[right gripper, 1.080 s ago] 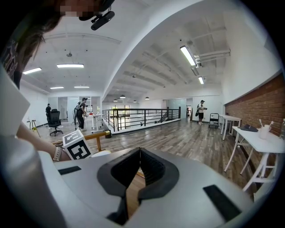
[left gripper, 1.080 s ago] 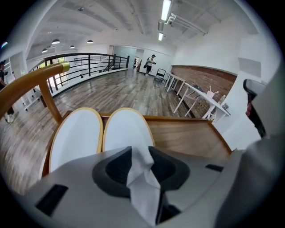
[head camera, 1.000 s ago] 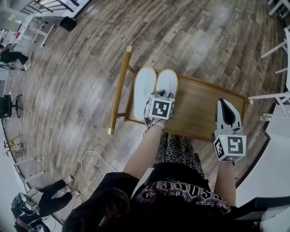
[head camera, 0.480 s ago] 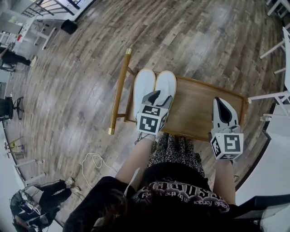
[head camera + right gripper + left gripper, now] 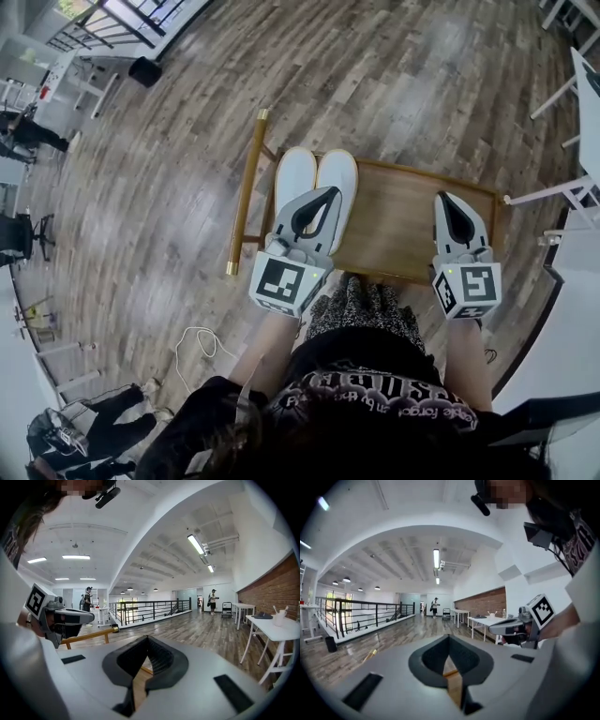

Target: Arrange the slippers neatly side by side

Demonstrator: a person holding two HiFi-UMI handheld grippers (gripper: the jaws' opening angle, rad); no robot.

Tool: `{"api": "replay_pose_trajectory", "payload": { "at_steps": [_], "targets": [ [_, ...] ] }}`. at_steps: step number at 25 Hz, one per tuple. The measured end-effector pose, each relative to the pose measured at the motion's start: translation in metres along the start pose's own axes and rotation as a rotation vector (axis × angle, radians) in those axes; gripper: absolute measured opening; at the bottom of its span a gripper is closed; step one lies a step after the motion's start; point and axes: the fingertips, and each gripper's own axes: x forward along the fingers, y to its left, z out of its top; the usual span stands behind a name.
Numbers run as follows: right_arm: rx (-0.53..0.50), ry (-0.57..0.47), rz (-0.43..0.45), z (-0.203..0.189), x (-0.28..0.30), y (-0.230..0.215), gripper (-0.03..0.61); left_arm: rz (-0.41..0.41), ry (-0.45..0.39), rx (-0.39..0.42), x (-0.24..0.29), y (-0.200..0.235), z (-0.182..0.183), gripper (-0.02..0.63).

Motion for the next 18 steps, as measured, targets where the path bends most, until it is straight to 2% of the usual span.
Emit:
{"api": "replay_pose_trajectory", "payload": {
  "at_steps": [3, 7, 13, 18],
  "targets": [
    [0.006, -0.015, -0.006, 0.004, -0.008, -0.003, 0.005, 0.051, -0.046, 0.015, -0.007, -0.001, 0.012, 0.002],
    [-0.011, -0.055, -0.028, 0.017, -0.017, -0.007, 0.004, 0.073, -0.038, 0.036, 0.003, 0.002, 0.001, 0.002],
    [-0.03, -0.094, -0.054, 0.031, -0.027, -0.011, 0.003, 0.109, -0.072, -0.006, 0.005, 0.005, 0.008, 0.002],
    [-0.052, -0.107, -0.046, 0.038, -0.031, -0.002, 0.003, 0.135, -0.064, -0.044, -0.001, 0.008, 0.004, 0.002]
  ]
}}
